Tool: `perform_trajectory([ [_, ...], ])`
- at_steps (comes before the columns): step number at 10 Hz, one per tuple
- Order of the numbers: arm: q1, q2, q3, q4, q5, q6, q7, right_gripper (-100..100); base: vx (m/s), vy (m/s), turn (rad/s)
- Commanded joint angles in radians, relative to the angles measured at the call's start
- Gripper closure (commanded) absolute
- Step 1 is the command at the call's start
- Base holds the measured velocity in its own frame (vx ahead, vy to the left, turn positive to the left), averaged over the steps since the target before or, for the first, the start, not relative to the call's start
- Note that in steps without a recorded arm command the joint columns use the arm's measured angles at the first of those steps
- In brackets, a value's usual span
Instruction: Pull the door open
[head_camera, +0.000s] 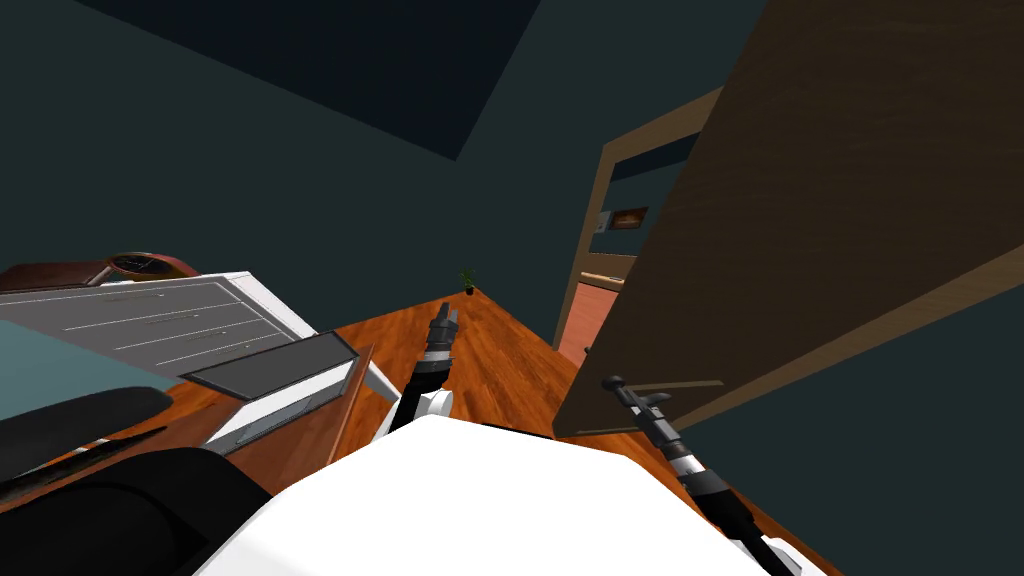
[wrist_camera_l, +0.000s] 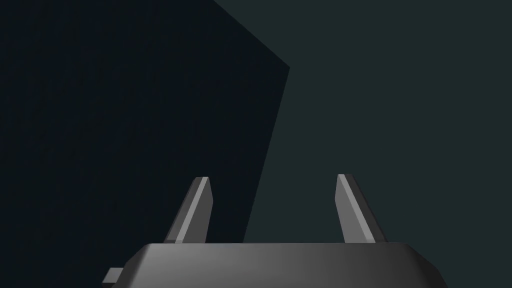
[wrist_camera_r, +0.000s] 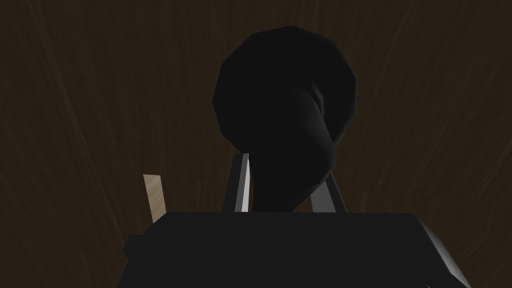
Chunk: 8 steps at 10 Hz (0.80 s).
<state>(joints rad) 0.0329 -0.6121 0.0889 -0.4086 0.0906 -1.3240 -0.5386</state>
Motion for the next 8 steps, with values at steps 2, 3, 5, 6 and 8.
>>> perform_trajectory([
  [2, -0.002, -0.004, -0.002, 0.030, 0.000, -0.025, 0.003, 100, -0.218, -0.089, 0.194],
  [3, 0.000, -0.005, -0.003, 0.034, -0.001, -0.031, 0.003, 100, -0.194, -0.112, 0.181],
  [5, 0.002, -0.007, -0.005, 0.040, -0.002, -0.040, 0.003, 100, -0.156, -0.104, 0.146],
  [6, 0.004, -0.008, -0.006, 0.044, -0.002, -0.045, 0.003, 100, -0.169, -0.093, 0.175],
  [8, 0.006, -0.011, -0.008, 0.051, -0.003, -0.053, 0.003, 100, -0.220, -0.077, 0.165],
])
